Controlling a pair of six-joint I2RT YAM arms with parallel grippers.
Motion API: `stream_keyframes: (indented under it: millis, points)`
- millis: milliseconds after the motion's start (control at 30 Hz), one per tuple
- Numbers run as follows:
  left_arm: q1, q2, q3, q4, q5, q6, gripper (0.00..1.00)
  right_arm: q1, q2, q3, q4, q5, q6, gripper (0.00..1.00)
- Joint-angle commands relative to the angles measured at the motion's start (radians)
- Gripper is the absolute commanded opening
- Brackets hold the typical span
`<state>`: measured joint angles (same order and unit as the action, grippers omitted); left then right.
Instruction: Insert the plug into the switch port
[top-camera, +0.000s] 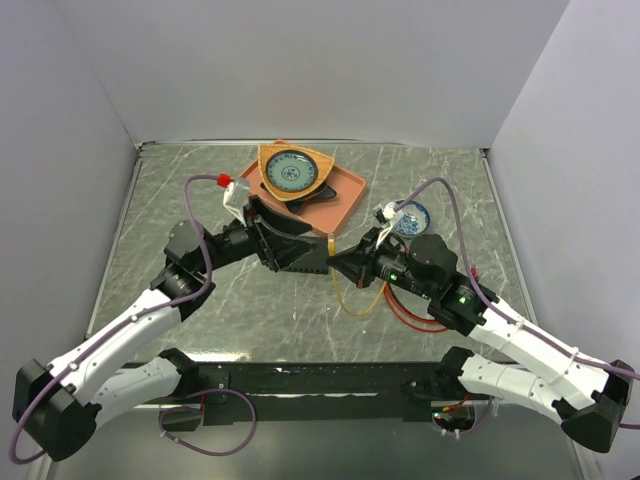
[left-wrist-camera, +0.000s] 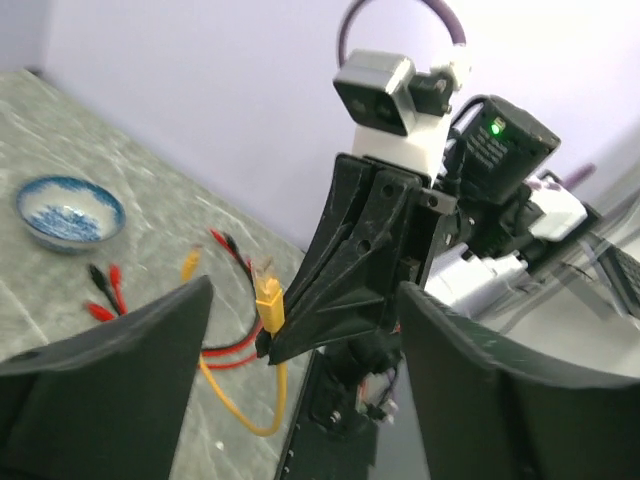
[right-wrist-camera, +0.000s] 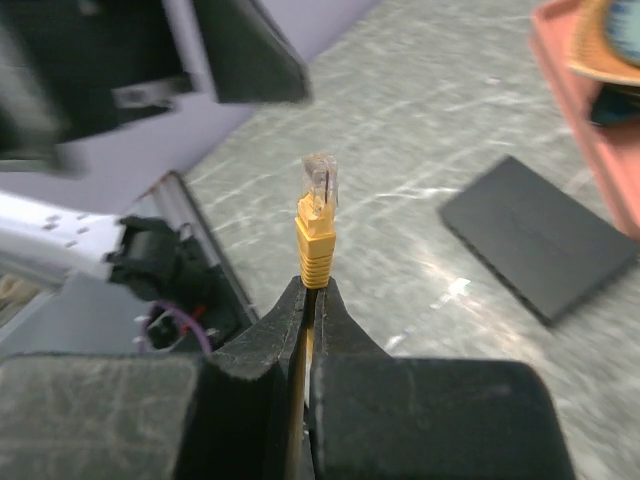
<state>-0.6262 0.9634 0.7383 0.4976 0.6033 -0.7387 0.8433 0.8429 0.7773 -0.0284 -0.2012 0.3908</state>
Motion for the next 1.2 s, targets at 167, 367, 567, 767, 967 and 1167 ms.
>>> stream_keyframes:
  millis: [167, 367, 567, 767, 967, 1167]
  points:
    - [-0.004, -0.058, 0.067, -0.227, -0.235, 0.056, 0.89, 0.020, 0.048, 0.146, -0.229, 0.296, -0.044, 0.00]
    - [-0.004, 0.009, 0.144, -0.350, -0.273, 0.050, 0.92, 0.109, 0.143, 0.246, -0.347, 0.500, -0.049, 0.00]
    - [-0.004, 0.070, 0.164, -0.370, -0.257, 0.042, 0.91, 0.197, 0.234, 0.324, -0.400, 0.644, -0.040, 0.00]
    - [-0.006, 0.113, 0.180, -0.367, -0.221, 0.041, 0.83, 0.220, 0.297, 0.370, -0.419, 0.672, -0.009, 0.00]
    - [-0.010, 0.136, 0.187, -0.379, -0.237, 0.041, 0.74, 0.250, 0.347, 0.405, -0.423, 0.695, -0.004, 0.00]
    - [-0.024, 0.161, 0.204, -0.386, -0.232, 0.053, 0.57, 0.261, 0.378, 0.419, -0.427, 0.703, -0.001, 0.00]
